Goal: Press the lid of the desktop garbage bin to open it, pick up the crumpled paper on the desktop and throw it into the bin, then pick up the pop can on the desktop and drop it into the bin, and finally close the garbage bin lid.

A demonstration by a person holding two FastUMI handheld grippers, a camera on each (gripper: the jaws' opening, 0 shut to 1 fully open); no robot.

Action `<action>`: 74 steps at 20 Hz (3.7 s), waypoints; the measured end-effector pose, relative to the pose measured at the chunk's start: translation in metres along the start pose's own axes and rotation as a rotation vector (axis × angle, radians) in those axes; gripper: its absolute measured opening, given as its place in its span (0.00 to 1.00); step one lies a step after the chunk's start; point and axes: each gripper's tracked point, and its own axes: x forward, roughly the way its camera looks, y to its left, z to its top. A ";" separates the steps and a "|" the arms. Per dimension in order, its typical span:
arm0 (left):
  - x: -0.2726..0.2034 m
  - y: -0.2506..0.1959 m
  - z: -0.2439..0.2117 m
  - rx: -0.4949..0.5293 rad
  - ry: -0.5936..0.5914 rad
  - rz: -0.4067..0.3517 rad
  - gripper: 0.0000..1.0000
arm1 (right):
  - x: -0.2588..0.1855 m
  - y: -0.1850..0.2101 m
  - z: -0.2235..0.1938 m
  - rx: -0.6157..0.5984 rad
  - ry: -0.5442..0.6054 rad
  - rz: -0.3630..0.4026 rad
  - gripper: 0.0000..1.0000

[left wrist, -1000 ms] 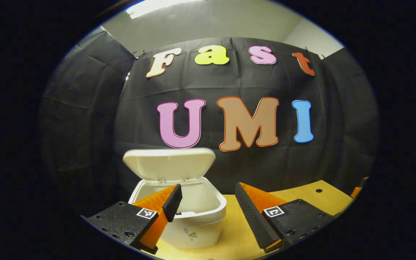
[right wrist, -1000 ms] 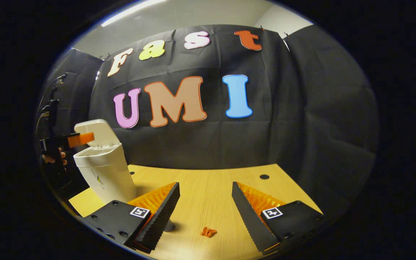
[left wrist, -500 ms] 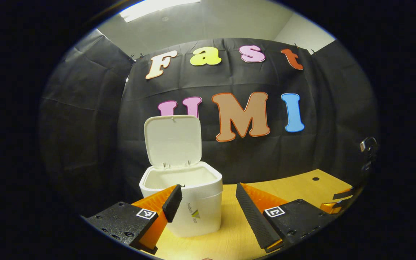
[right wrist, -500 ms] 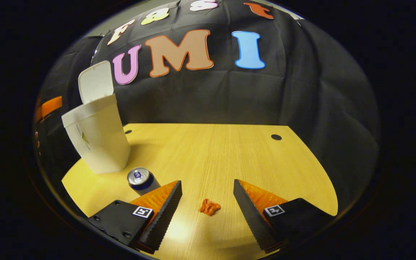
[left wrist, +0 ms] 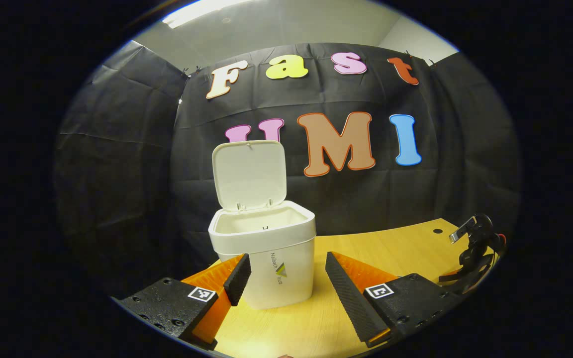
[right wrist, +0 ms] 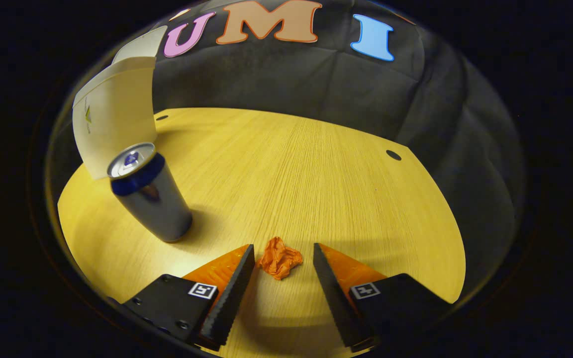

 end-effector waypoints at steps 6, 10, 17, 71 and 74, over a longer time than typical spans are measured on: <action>0.000 0.010 -0.009 -0.007 0.032 0.024 0.93 | -0.002 0.009 0.000 -0.022 -0.007 0.069 0.35; 0.003 -0.003 -0.004 0.001 0.021 -0.010 0.93 | -0.021 0.010 0.024 0.000 -0.074 0.095 0.33; 0.009 -0.029 -0.002 -0.006 0.015 -0.076 0.93 | -0.105 0.025 0.132 0.034 -0.349 0.180 0.33; 0.047 -0.177 -0.028 -0.052 0.033 -0.428 0.93 | -0.268 -0.055 0.274 0.044 -0.852 -0.095 0.94; 0.053 -0.206 -0.054 -0.042 0.089 -0.453 0.93 | -0.259 -0.091 0.233 0.081 -0.788 -0.149 0.94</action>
